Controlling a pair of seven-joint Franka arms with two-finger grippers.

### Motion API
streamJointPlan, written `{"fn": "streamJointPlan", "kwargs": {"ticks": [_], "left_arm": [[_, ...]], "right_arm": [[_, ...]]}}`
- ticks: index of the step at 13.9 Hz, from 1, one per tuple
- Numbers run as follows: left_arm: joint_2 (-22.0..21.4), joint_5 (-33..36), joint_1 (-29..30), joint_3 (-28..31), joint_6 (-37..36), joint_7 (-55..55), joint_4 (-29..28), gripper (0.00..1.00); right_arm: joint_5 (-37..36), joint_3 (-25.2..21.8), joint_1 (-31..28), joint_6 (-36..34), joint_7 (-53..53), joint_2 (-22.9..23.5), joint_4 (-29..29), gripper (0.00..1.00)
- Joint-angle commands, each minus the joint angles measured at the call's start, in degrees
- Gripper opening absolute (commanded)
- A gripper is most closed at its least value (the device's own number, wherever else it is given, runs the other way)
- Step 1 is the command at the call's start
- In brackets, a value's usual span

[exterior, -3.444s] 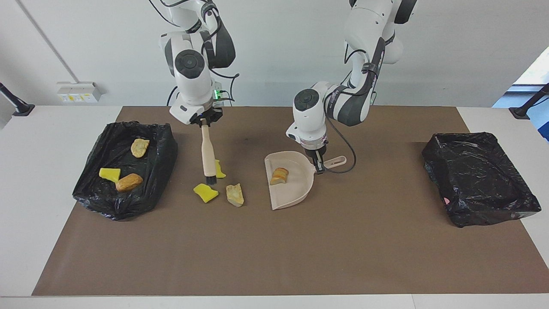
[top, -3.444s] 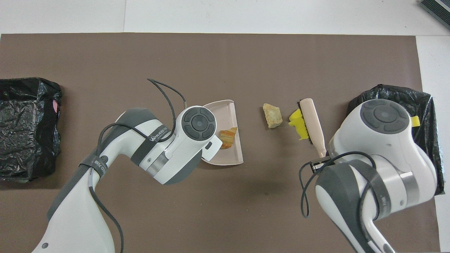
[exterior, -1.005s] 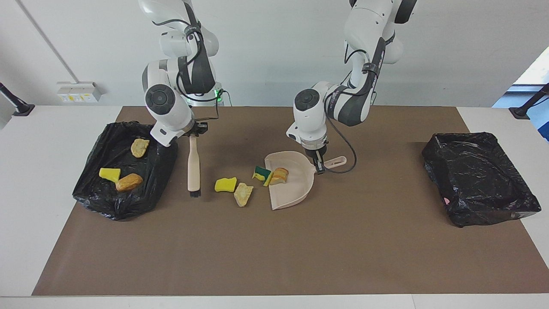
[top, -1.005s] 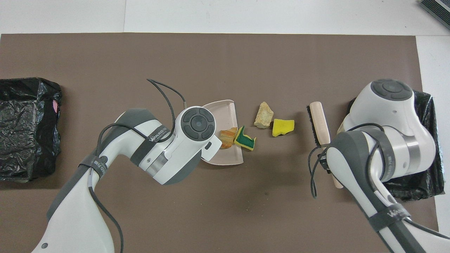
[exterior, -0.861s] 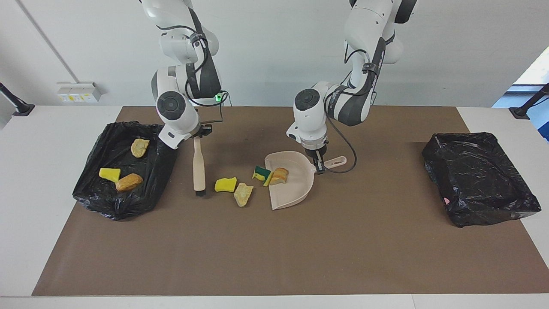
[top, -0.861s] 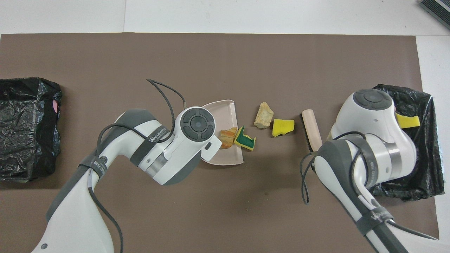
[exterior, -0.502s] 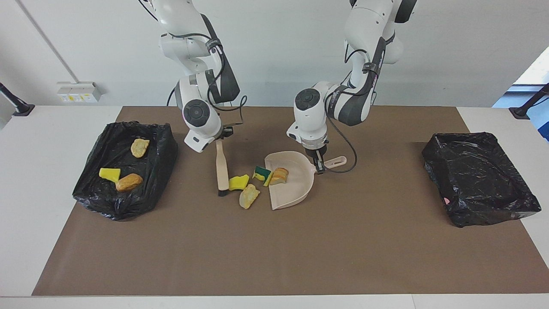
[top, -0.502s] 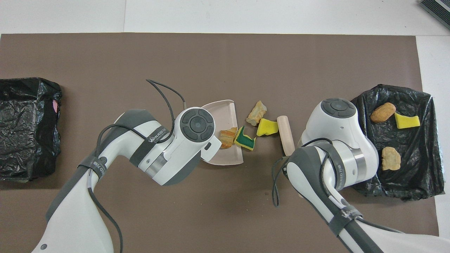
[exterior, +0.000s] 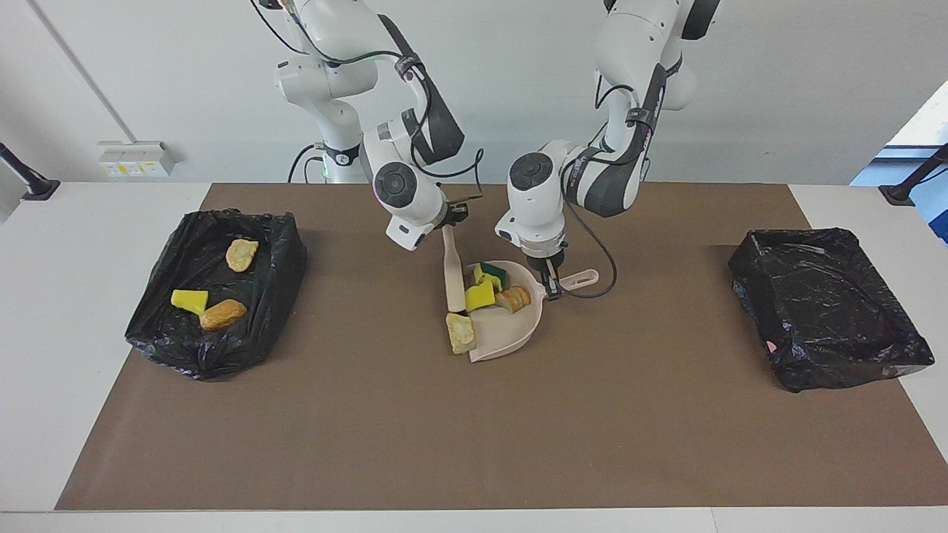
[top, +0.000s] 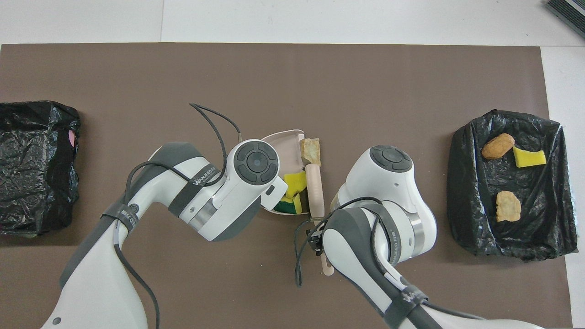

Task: Sweep and dump trash in bin
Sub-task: 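Sweep the sponge and scraps into the dustpan with the right gripper's brush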

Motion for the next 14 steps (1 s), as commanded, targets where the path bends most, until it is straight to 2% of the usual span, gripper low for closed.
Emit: {"fn": "streamJointPlan", "kwargs": {"ticks": [1,4,6,8,12,14], "left_arm": [[-1.6,0.8,0.2,0.3,1.5,-1.0,-3.3,0.00],[-1.6,0.8,0.6,0.3,1.6,-1.0,-3.3,0.00],[-1.6,0.8,0.6,0.3,1.6,-1.0,-3.3,0.00],[-1.6,0.8,0.6,0.3,1.5,-1.0,-3.3,0.00],[-1.6,0.8,0.7,0.3,1.3,-1.2,-3.3,0.00],[-1.6,0.4,1.6,0.3,1.3,-3.9,-3.3,0.00]], "right_arm": [[7.1,0.0,-0.2,0.2,0.2,1.0,2.5,0.00],[5.2,-0.1,-1.3,-3.1,-0.4,1.0,5.1,0.00],[0.8,-0.6,-1.3,-7.3,0.7,-0.2,7.2,0.00],[-7.1,-0.5,-2.6,-10.6,2.3,-0.7,9.8,0.00],[-23.1,-0.2,-3.3,-8.9,1.8,0.6,12.1,0.00],[-29.5,-0.2,-3.8,-8.2,1.8,4.5,14.9,0.00]]}}
